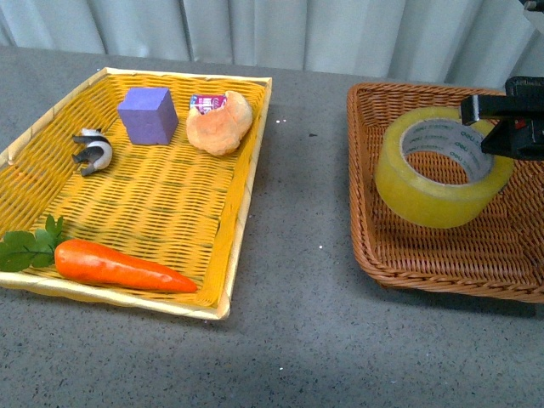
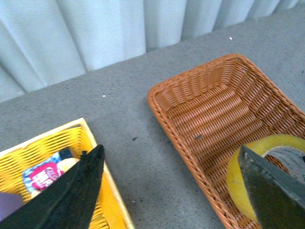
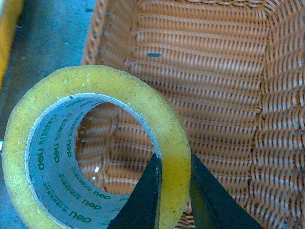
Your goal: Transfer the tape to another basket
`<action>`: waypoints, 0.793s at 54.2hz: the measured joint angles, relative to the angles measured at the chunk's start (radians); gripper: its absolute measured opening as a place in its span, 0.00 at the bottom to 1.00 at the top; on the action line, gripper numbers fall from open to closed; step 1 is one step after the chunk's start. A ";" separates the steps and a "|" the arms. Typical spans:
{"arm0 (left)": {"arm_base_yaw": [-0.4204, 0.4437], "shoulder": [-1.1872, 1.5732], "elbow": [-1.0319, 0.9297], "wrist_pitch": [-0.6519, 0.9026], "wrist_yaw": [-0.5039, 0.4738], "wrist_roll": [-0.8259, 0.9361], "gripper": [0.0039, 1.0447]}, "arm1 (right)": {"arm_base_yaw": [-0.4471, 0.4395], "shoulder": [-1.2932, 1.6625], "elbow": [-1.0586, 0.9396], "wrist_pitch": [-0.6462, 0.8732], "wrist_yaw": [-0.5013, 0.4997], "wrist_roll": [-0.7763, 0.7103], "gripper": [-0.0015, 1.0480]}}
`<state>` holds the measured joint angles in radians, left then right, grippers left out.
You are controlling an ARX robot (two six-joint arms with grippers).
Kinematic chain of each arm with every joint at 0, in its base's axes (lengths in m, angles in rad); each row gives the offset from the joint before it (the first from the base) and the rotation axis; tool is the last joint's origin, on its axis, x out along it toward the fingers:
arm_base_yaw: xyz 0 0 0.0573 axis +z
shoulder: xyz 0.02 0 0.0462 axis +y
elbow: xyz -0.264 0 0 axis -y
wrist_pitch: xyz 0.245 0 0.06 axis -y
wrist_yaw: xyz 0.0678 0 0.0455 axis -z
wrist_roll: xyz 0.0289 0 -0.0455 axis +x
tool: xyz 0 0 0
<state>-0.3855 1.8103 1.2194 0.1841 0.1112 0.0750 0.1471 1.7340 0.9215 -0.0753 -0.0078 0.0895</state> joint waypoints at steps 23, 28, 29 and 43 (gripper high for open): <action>0.081 -0.050 -0.187 0.097 -0.163 -0.051 0.94 | -0.081 0.213 0.064 0.113 -0.013 -0.021 0.11; 0.092 -0.050 -0.197 0.101 -0.193 -0.051 0.94 | -0.082 0.238 0.064 0.138 0.004 -0.024 0.11; 0.095 -0.050 -0.198 0.103 -0.200 -0.051 0.94 | -0.081 0.239 0.063 0.146 0.007 -0.026 0.11; 0.095 -0.051 -0.206 0.152 -0.277 -0.023 0.94 | -0.079 0.202 0.001 0.296 0.037 -0.044 0.45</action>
<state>-0.2901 1.7596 1.0130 0.3359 -0.1654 0.0525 0.0685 1.9362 0.9222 0.2203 0.0288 0.0456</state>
